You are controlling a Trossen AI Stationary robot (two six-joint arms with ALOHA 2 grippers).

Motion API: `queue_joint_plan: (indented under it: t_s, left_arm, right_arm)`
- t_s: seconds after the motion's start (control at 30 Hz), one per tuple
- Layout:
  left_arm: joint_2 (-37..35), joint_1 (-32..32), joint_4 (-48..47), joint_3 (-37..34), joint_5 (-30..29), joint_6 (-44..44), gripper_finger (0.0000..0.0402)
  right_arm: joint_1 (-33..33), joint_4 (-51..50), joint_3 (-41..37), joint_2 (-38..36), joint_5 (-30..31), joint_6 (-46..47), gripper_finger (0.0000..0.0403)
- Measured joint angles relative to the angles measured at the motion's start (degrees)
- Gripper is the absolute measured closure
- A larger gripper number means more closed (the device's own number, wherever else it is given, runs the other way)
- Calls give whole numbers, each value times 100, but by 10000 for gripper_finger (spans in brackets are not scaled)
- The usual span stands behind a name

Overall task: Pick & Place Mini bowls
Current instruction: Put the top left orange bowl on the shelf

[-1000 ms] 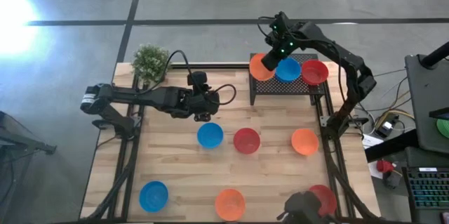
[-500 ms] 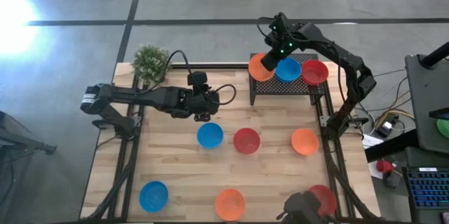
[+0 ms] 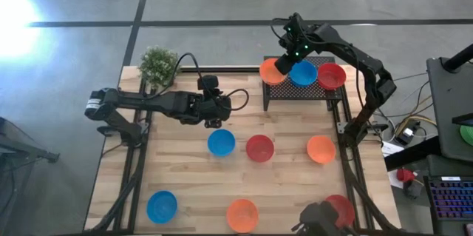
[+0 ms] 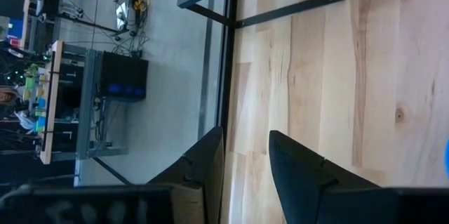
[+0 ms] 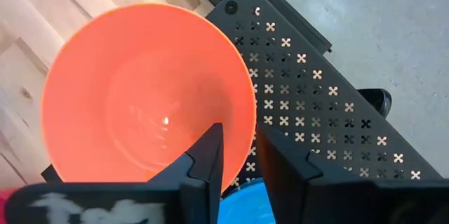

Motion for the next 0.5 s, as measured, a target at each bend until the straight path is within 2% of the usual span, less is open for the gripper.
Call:
queue_joint_plan:
  t_s: [0.17,0.33,0.5]
  left_arm:
    - [0,0,0,-1,0,74,287]
    - [0,6,0,0,-2,69,287]
    - [0,17,0,-2,-2,67,287]
  right_arm:
    - [28,104,115,-3,-112,145,310]
    - [277,206,131,-7,-707,52,320]
    - [479,-66,90,6,-618,-279,331]
